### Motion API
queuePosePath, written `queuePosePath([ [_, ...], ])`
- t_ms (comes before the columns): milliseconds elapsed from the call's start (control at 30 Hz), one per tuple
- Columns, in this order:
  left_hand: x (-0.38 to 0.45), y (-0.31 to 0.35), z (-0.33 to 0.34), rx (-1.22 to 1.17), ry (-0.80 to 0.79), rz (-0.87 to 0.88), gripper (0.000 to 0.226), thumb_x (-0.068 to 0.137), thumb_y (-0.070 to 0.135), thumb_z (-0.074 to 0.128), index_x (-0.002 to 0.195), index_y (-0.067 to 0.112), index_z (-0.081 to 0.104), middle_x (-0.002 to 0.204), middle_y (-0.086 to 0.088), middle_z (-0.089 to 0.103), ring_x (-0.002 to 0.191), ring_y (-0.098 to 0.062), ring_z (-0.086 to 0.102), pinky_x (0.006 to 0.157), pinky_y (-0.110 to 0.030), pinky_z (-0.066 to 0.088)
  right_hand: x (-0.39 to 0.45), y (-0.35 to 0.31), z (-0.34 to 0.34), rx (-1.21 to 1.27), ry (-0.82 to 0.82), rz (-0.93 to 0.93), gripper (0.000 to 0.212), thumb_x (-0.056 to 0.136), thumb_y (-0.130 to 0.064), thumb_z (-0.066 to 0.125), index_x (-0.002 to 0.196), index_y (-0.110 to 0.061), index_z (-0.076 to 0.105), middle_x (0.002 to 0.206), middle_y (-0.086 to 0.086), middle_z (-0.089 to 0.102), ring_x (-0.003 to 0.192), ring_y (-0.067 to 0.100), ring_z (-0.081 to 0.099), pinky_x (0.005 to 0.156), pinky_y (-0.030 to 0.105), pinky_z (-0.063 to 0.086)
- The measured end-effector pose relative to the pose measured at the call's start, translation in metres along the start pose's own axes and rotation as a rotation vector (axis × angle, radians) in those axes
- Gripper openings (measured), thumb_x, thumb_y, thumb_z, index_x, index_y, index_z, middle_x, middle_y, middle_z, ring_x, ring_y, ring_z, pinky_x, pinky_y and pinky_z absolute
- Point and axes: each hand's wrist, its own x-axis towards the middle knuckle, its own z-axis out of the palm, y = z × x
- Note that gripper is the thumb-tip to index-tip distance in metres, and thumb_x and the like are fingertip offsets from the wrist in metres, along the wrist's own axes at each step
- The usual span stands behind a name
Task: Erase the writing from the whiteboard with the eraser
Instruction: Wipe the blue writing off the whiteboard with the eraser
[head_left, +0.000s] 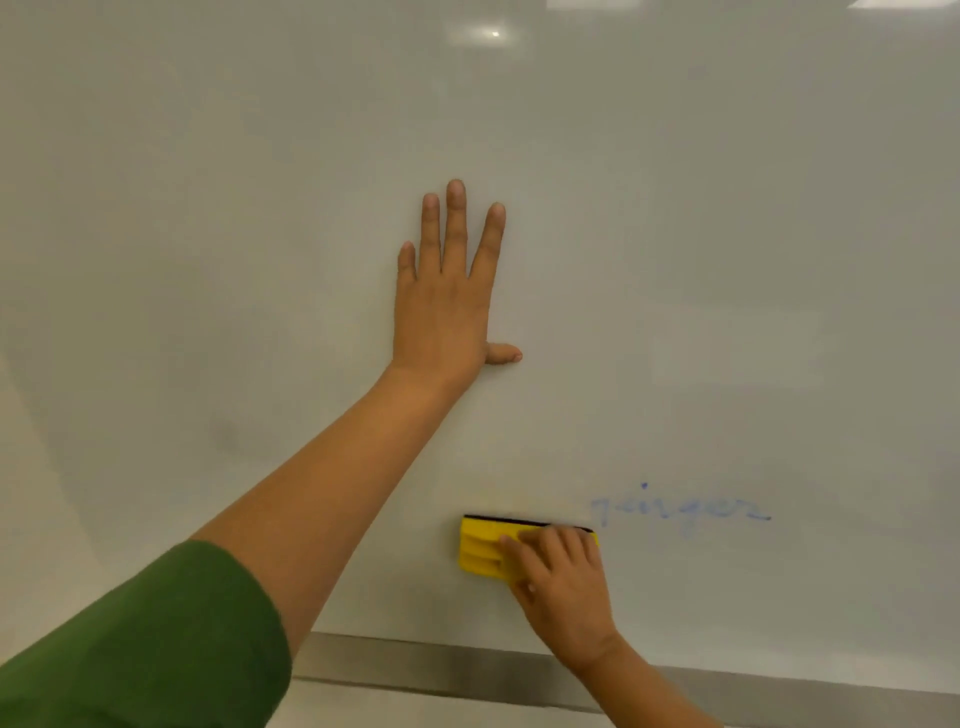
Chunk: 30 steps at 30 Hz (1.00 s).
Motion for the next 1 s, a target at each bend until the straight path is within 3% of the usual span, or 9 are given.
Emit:
queuePosePath([
  [100, -0.033, -0.004, 0.015, -0.108, 0.054, 0.047, 0.097, 0.078, 0.042, 0.072, 0.151, 0.015, 0.015, 0.158, -0.019, 0.001, 0.146, -0.033, 0.006, 0.113, -0.045, 0.025, 0.008, 0.022, -0.025, 0.027, 0.155, 0.28, 0.035, 0.07, -0.033, 0.057, 0.103, -0.023, 0.052, 0.09, 0.004, 0.054, 0.082, 0.023, 0.044, 0.073, 0.03, 0.033],
  [167, -0.056, -0.008, 0.032, -0.166, 0.169, 0.067, 0.074, 0.074, 0.022, 0.078, 0.138, 0.008, 0.045, 0.15, -0.024, 0.029, 0.137, -0.038, 0.033, 0.103, -0.048, 0.039, 0.012, 0.027, -0.034, 0.068, 0.236, 0.492, 0.039, 0.069, -0.037, 0.059, 0.103, -0.018, 0.052, 0.087, 0.01, 0.057, 0.083, 0.022, 0.043, 0.073, 0.029, 0.033],
  [233, -0.073, -0.012, 0.047, -0.213, 0.229, 0.039, 0.061, 0.071, 0.012, 0.078, 0.128, 0.004, 0.055, 0.143, -0.025, 0.041, 0.129, -0.039, 0.045, 0.097, -0.048, 0.044, 0.015, 0.02, -0.033, 0.114, 0.281, 0.628, 0.044, 0.067, -0.035, 0.066, 0.104, -0.017, 0.05, 0.088, 0.013, 0.057, 0.084, 0.022, 0.042, 0.074, 0.029, 0.034],
  [367, -0.107, 0.0, 0.064, -0.299, 0.214, 0.006, 0.052, 0.074, 0.008, 0.073, 0.123, 0.004, 0.058, 0.137, -0.022, 0.048, 0.122, -0.037, 0.051, 0.094, -0.045, 0.046, 0.007, 0.005, -0.021, 0.083, 0.162, 0.481, 0.051, 0.061, -0.023, 0.076, 0.104, -0.018, 0.05, 0.093, 0.005, 0.051, 0.082, 0.022, 0.041, 0.073, 0.029, 0.033],
  [467, -0.14, 0.013, 0.081, -0.343, 0.155, 0.055, 0.042, 0.081, 0.014, 0.06, 0.123, 0.007, 0.057, 0.133, -0.018, 0.053, 0.12, -0.033, 0.053, 0.093, -0.043, 0.047, -0.007, 0.025, -0.031, 0.015, 0.055, 0.325, 0.039, 0.071, -0.03, 0.065, 0.106, -0.021, 0.05, 0.095, 0.0, 0.047, 0.081, 0.024, 0.045, 0.073, 0.031, 0.034],
  [533, -0.16, 0.015, 0.091, -0.373, 0.087, 0.059, 0.042, 0.084, 0.021, 0.047, 0.123, 0.009, 0.056, 0.131, -0.015, 0.055, 0.119, -0.03, 0.052, 0.094, -0.042, 0.047, -0.012, 0.046, -0.044, 0.015, 0.118, 0.425, 0.037, 0.071, -0.031, 0.06, 0.104, -0.017, 0.052, 0.092, 0.007, 0.054, 0.081, 0.024, 0.044, 0.072, 0.034, 0.036],
  [733, -0.187, 0.026, 0.104, -0.402, -0.061, 0.051, 0.045, 0.083, 0.026, 0.04, 0.119, 0.009, 0.061, 0.124, -0.01, 0.06, 0.112, -0.028, 0.058, 0.091, -0.039, 0.049, -0.006, 0.104, -0.094, 0.144, 0.533, 1.208, 0.064, 0.072, -0.024, 0.08, 0.124, -0.003, 0.049, 0.118, 0.017, 0.05, 0.114, 0.031, 0.044, 0.084, 0.041, 0.044],
  [867, -0.193, 0.039, 0.108, -0.426, -0.077, 0.038, 0.045, 0.083, 0.026, 0.04, 0.119, 0.009, 0.061, 0.122, -0.01, 0.061, 0.112, -0.027, 0.057, 0.091, -0.039, 0.049, -0.001, 0.098, -0.083, 0.184, 0.657, 1.25, 0.064, 0.071, -0.018, 0.081, 0.122, 0.003, 0.049, 0.116, 0.022, 0.051, 0.113, 0.037, 0.044, 0.092, 0.035, 0.036],
  [1000, -0.194, 0.056, 0.112, -0.453, -0.075, 0.052, 0.044, 0.082, 0.025, 0.042, 0.118, 0.01, 0.061, 0.121, -0.009, 0.061, 0.112, -0.025, 0.054, 0.091, -0.038, 0.049, -0.005, 0.06, -0.056, 0.186, 0.482, 1.018, 0.057, 0.07, -0.015, 0.08, 0.117, 0.0, 0.05, 0.107, 0.02, 0.054, 0.103, 0.028, 0.042, 0.088, 0.04, 0.04],
])
